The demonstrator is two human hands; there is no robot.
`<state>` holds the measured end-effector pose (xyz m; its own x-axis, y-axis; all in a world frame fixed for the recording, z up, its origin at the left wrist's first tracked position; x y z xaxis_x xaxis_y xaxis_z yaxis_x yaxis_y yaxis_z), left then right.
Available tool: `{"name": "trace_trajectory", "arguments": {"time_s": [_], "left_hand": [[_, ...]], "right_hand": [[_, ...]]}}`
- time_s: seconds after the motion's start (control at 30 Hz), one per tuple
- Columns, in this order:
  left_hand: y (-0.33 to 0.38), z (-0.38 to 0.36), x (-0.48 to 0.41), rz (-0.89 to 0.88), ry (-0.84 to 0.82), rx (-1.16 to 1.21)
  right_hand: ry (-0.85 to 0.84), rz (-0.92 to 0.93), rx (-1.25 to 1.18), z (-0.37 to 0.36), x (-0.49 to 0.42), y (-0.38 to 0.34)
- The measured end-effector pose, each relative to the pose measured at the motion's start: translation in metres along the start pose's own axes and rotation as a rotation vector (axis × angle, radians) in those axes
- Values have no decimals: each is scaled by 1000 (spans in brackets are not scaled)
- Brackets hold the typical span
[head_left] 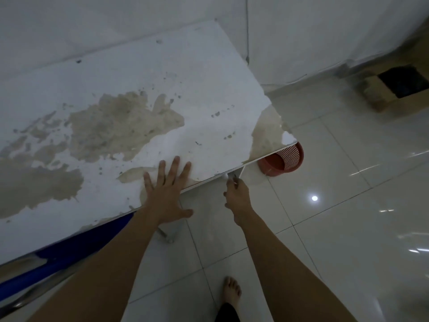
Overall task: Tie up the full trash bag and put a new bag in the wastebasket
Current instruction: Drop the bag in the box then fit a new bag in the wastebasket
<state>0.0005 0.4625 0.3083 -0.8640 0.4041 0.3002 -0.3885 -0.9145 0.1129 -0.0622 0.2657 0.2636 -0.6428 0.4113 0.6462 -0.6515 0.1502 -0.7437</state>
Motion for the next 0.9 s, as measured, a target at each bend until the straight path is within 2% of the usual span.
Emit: {"name": "trace_trajectory", "arguments": {"time_s": [0.13,0.23,0.4,0.5,0.63,0.9], "left_hand": [[-1,0,-2,4,16,4],[-1,-1,-2,3,23,4],[-2,-1,-2,-6,53,45],[-3,1,-4,32,93,119],[-3,4,-2,62,182,93],[-4,3,-5,79,191,96]], "right_hand": [[-11,-144,-154,-18,-17,5],[9,-169,-216,-26,-26,7],[46,-45,-104,-24,-31,10],[91,-69,-43,-16,-25,32],[154,-112,-9,-2,-15,62],[216,-56,17,5,-5,63]]}}
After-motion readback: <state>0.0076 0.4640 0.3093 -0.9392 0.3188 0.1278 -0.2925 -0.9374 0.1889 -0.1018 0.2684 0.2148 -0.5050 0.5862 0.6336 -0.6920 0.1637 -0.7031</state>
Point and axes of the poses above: each hand's wrist, its own x-axis away from the middle knuckle, its own z-axis out of the back of the hand, y = z × x, the point moved 10 cm from there along -x, towards the middle knuckle, and after that the axes turned 4 degrees about y, right-handed, at the moved point
